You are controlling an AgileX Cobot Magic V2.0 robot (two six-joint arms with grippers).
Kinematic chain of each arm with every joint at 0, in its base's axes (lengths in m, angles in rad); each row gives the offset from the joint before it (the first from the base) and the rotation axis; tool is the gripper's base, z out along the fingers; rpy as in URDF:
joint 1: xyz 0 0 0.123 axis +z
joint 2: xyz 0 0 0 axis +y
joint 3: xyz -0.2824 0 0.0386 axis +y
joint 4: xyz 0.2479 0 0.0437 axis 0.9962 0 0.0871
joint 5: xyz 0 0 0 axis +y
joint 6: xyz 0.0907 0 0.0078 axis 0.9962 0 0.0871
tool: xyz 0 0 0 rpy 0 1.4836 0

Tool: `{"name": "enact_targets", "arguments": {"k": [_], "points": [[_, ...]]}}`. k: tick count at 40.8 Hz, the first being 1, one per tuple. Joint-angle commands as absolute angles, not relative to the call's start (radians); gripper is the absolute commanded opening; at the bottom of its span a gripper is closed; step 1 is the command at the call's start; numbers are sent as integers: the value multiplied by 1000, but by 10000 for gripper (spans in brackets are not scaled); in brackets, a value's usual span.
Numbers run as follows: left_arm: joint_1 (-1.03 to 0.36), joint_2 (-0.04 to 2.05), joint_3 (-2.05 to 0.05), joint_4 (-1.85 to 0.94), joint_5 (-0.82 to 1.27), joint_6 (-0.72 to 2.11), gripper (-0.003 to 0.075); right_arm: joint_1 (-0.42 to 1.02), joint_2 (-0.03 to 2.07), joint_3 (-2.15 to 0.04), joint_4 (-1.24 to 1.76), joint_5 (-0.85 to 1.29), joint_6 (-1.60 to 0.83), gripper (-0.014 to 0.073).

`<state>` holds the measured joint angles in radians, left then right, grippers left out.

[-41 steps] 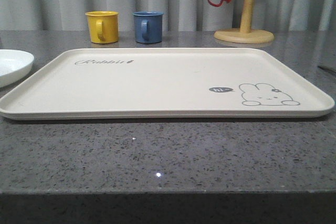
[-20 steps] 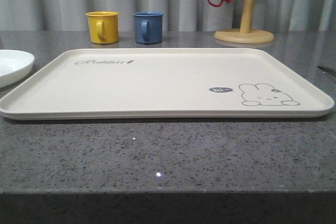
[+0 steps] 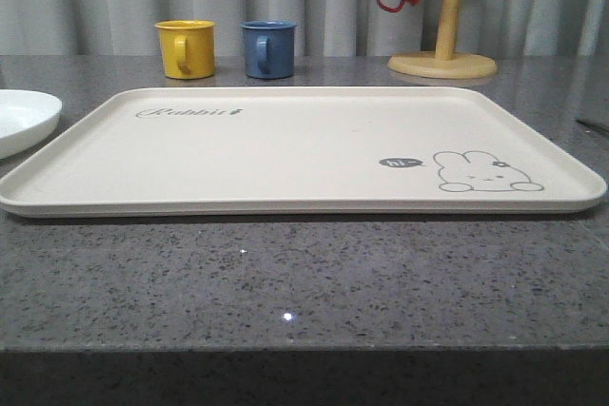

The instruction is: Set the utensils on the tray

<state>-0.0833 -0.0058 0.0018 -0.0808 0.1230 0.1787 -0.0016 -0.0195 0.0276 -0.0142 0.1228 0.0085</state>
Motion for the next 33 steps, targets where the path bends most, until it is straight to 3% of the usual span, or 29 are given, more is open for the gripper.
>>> {"name": "enact_targets", "arguments": {"k": [1,10,18,25,33], "points": [[-82,-30,6,-91,37,168,-18,-7,-29,14,-27,37,0,-67],[-82,-30,6,-91,-17,168,-18,-7,-29,13,-26,11,0,-67],[-82,-30,-46,-105,-265,168,-18,-7,-29,-81,0,23,0,-67],[-82,34,-238,-89,-112,168,-18,-7,-5,-295,6,221,0,-64],[-82,268,-433,-32,99,168,-18,-7,186,-487,11,365,0,-59]]}}
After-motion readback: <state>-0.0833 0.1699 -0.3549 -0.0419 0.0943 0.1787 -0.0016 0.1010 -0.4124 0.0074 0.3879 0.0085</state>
